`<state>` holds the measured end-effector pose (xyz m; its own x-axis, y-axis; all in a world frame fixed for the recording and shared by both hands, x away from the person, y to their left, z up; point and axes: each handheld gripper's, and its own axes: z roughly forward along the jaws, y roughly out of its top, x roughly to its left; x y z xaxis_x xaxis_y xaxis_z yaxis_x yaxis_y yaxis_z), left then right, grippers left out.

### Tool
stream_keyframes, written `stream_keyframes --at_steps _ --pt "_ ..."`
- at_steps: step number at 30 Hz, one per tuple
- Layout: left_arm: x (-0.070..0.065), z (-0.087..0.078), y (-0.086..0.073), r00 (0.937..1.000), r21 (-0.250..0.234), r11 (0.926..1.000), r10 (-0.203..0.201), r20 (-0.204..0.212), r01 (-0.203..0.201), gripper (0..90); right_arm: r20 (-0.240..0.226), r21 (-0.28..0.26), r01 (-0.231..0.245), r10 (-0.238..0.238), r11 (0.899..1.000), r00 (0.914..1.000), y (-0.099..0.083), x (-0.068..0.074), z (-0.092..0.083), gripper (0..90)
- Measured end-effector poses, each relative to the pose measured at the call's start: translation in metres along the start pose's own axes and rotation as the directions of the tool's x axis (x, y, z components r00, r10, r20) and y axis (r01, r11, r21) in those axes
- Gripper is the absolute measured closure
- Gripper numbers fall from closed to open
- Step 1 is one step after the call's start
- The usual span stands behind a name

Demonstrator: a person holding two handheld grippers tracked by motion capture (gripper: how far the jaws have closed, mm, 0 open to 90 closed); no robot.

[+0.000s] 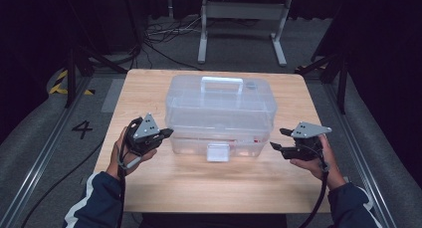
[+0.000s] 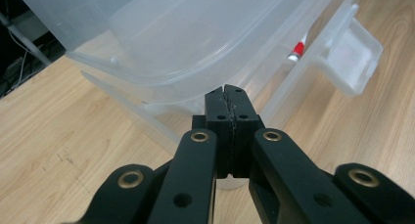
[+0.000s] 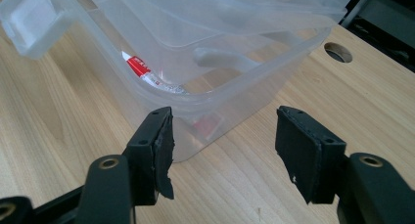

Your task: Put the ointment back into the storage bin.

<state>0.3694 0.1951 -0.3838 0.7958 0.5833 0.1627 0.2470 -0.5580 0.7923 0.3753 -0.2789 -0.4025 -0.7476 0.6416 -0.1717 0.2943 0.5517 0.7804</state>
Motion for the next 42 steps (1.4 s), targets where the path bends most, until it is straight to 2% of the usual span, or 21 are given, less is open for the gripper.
stream_keyframes --at_steps 9,21,29,32,42 --pt "-0.002 0.005 -0.005 0.9999 0.026 0.9996 0.009 0.010 -0.009 90.0 -0.002 0.005 0.000 0.000 1.000 1.0000 -0.001 0.000 0.001 39.9" --pt "-0.004 0.006 -0.010 0.9999 0.041 0.9991 0.001 0.016 -0.002 90.0 0.015 -0.012 -0.016 0.016 1.000 0.9997 -0.002 0.000 -0.001 41.0" --pt "-0.005 0.007 -0.015 0.9996 0.068 0.9977 -0.003 0.029 0.001 90.0 0.003 0.005 -0.006 0.006 1.000 1.0000 -0.002 0.003 0.003 40.9" --pt "-0.006 0.008 -0.017 0.9995 0.088 0.9961 0.009 0.030 -0.012 90.0 -0.003 0.013 -0.002 0.002 1.000 1.0000 -0.002 0.003 0.005 40.9" --pt "-0.006 0.009 -0.020 0.9993 0.088 0.9959 0.015 0.035 -0.018 89.9 -0.028 0.030 0.014 -0.013 0.999 0.9995 -0.002 0.006 0.008 40.5"
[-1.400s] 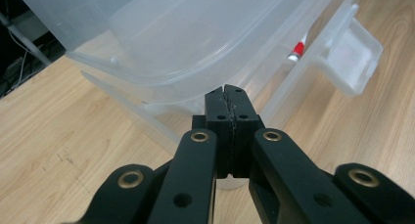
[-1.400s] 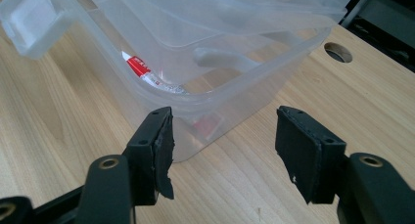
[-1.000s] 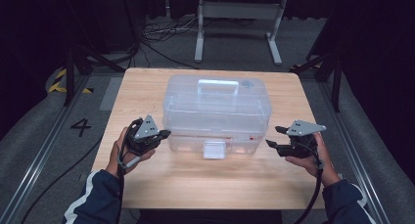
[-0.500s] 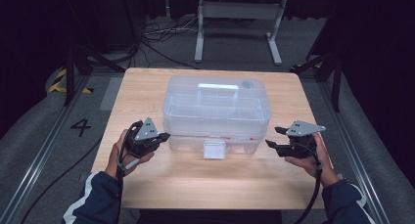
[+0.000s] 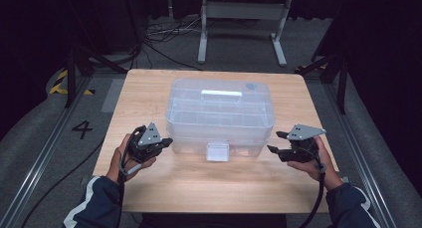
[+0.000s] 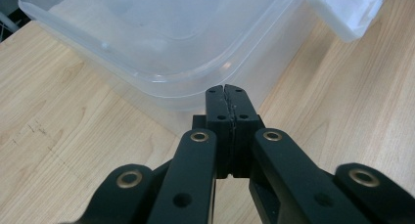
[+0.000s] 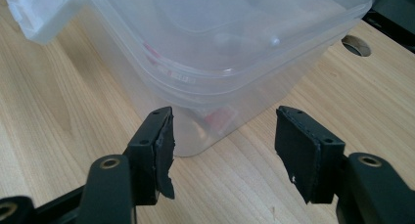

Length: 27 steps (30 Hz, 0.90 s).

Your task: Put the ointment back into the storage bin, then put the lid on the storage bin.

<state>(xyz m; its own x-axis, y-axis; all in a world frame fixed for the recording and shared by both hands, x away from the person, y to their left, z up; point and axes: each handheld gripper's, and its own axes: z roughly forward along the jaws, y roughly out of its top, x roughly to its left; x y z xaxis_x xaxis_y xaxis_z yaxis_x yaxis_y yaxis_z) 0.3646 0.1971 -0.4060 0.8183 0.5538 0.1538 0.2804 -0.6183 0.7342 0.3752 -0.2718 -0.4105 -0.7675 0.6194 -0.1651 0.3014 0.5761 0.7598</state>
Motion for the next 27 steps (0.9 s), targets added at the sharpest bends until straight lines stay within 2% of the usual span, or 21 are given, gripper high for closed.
stream_keyframes --at_steps 9,15,18,24,27 --pt "-0.001 0.000 -0.002 0.9994 0.033 0.9989 0.034 -0.009 -0.033 86.2 -0.009 0.000 0.020 -0.020 1.000 0.9998 0.002 0.000 -0.001 41.1" --pt "-0.004 0.004 -0.004 0.9964 0.079 0.9939 0.079 -0.029 -0.077 77.6 -0.018 0.024 0.047 -0.047 0.999 0.9988 0.004 0.000 0.000 40.5" --pt "-0.006 0.005 -0.005 0.9954 0.094 0.9920 0.088 -0.036 -0.084 71.8 -0.022 0.034 0.061 -0.060 0.998 0.9980 0.005 0.001 0.001 40.2" --pt "-0.008 0.005 -0.013 0.9961 0.126 0.9901 0.070 -0.054 -0.062 52.9 -0.026 0.071 0.083 -0.082 0.994 0.9963 0.006 0.003 0.002 39.5" --pt "-0.007 0.003 -0.017 0.9963 0.132 0.9900 0.059 -0.062 -0.050 47.9 -0.018 0.085 0.093 -0.092 0.992 0.9956 0.007 0.004 0.001 39.2"
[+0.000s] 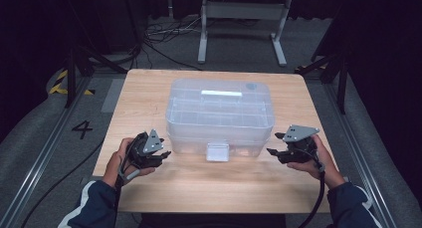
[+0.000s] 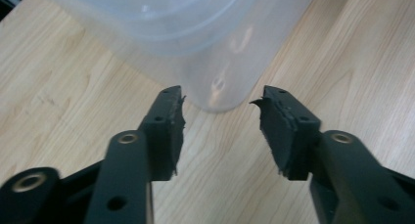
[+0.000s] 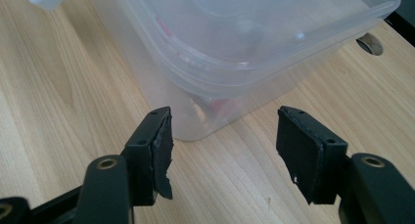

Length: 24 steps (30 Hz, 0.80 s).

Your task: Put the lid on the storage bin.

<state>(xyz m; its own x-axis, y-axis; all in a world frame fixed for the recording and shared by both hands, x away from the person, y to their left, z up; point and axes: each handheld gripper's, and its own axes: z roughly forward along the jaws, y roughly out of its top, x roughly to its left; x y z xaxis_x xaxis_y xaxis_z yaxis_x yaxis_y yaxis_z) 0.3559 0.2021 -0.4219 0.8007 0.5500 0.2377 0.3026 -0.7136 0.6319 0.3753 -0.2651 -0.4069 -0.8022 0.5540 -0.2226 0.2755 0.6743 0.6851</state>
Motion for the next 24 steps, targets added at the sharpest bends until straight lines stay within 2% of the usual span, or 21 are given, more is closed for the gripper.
stream_keyframes --at_steps 1,3,5,7,9,11,17,19,23,24 --pt "0.002 -0.001 -0.004 0.9997 -0.012 0.9997 -0.023 0.010 0.023 44.9 -0.001 0.016 0.011 -0.011 1.000 0.9999 0.000 0.000 -0.001 39.0" --pt "0.002 -0.001 -0.005 0.9995 -0.007 0.9996 -0.029 0.010 0.029 42.9 0.004 0.023 0.012 -0.012 1.000 0.9999 0.000 0.000 -0.001 38.9" --pt "0.002 -0.002 -0.009 0.9992 0.000 0.9992 -0.039 0.003 0.039 35.0 0.008 0.033 0.019 -0.020 0.999 0.9998 0.001 0.000 -0.003 38.4" --pt "0.002 -0.003 -0.011 0.9990 0.001 0.9990 -0.045 0.003 0.045 31.3 0.011 0.036 0.013 -0.014 0.999 0.9998 0.001 -0.001 -0.005 37.9" --pt "0.002 -0.004 -0.015 0.9988 0.006 0.9989 -0.046 0.016 0.046 28.4 0.019 0.050 0.022 -0.023 0.998 0.9995 0.000 0.000 -0.006 36.7" --pt "0.001 -0.003 -0.021 0.9988 0.023 0.9986 -0.049 0.008 0.048 26.8 0.025 0.057 0.027 -0.028 0.998 0.9993 -0.003 -0.001 -0.008 36.3" --pt "0.000 -0.002 -0.034 0.9986 0.047 0.9978 -0.048 0.021 0.047 24.7 0.039 0.076 0.012 -0.015 0.997 0.9991 -0.015 -0.002 -0.012 35.8" --pt "0.000 -0.001 -0.041 0.9988 0.066 0.9970 -0.042 0.026 0.041 23.1 0.047 0.090 -0.002 -0.002 0.996 0.9989 -0.025 -0.004 -0.014 35.2" --pt "0.001 -0.003 -0.049 0.9989 0.072 0.9966 -0.041 0.022 0.040 22.1 0.053 0.091 -0.016 0.012 0.996 0.9985 -0.035 -0.005 -0.017 34.4" --pt "0.002 -0.004 -0.054 0.9984 0.069 0.9967 -0.046 0.032 0.044 22.0 0.058 0.099 -0.014 0.008 0.995 0.9983 -0.039 -0.004 -0.017 33.9"
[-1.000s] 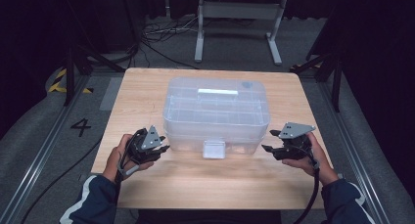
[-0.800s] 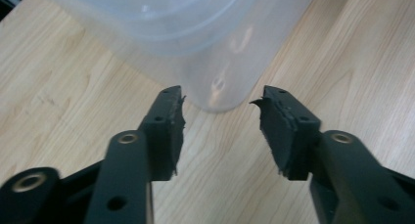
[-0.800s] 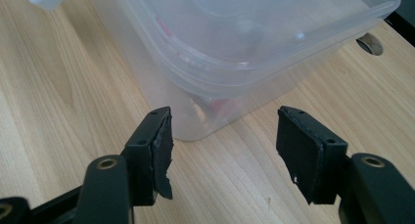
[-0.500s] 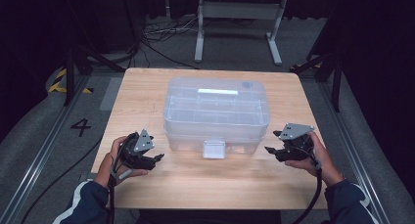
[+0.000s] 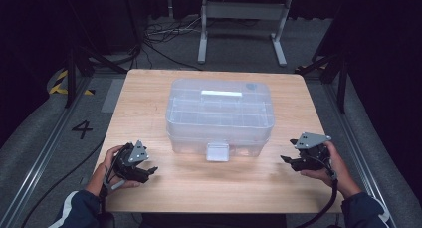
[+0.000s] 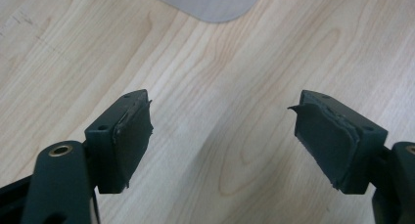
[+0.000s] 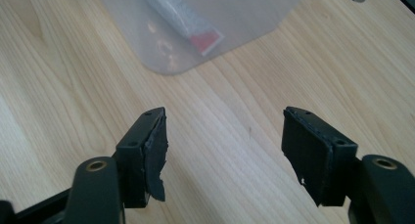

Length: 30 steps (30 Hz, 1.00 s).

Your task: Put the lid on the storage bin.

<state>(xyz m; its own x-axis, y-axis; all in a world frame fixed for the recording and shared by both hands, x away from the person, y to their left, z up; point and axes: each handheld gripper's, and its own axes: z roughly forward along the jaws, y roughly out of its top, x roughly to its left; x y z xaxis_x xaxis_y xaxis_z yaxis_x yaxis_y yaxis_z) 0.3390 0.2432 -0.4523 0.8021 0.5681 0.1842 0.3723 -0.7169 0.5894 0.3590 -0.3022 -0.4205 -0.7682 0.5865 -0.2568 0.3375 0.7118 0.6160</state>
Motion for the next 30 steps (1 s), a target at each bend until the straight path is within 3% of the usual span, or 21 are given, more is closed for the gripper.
stream_keyframes --at_steps 3,7,13,21,23,26,28,30 --pt "0.001 -0.001 -0.005 1.0000 -0.004 0.9999 -0.010 0.000 0.010 21.7 0.003 0.009 -0.010 0.010 1.000 0.9999 -0.007 0.000 0.000 33.9" --pt "-0.001 -0.003 -0.014 0.9999 0.005 1.0000 0.006 0.008 -0.006 19.9 -0.004 0.001 -0.040 0.040 0.999 0.9992 -0.024 -0.001 -0.002 33.2" --pt "0.002 -0.003 -0.023 0.9994 -0.002 0.9995 -0.031 0.015 0.032 19.8 0.001 -0.010 -0.093 0.093 0.996 0.9957 -0.043 -0.002 0.000 32.5" --pt "0.007 -0.001 -0.038 0.9959 -0.002 0.9967 -0.080 0.042 0.081 19.5 0.009 -0.011 -0.190 0.190 0.982 0.9817 -0.074 0.000 0.000 31.2" --pt "0.009 0.000 -0.042 0.9930 -0.024 0.9943 -0.102 0.059 0.104 19.0 0.006 -0.016 -0.217 0.217 0.976 0.9761 -0.080 0.000 -0.001 30.7" --pt "0.013 0.002 -0.050 0.9838 -0.059 0.9853 -0.155 0.090 0.161 18.0 0.008 -0.031 -0.250 0.250 0.968 0.9682 -0.089 0.001 0.001 28.3" --pt "0.015 0.004 -0.057 0.9735 -0.088 0.9733 -0.202 0.107 0.212 16.1 0.003 -0.045 -0.274 0.274 0.961 0.9616 -0.093 0.002 0.003 26.8" --pt "0.015 0.003 -0.057 0.9743 -0.088 0.9729 -0.206 0.092 0.214 15.0 -0.024 -0.083 -0.318 0.317 0.944 0.9481 -0.100 0.001 0.005 25.3"
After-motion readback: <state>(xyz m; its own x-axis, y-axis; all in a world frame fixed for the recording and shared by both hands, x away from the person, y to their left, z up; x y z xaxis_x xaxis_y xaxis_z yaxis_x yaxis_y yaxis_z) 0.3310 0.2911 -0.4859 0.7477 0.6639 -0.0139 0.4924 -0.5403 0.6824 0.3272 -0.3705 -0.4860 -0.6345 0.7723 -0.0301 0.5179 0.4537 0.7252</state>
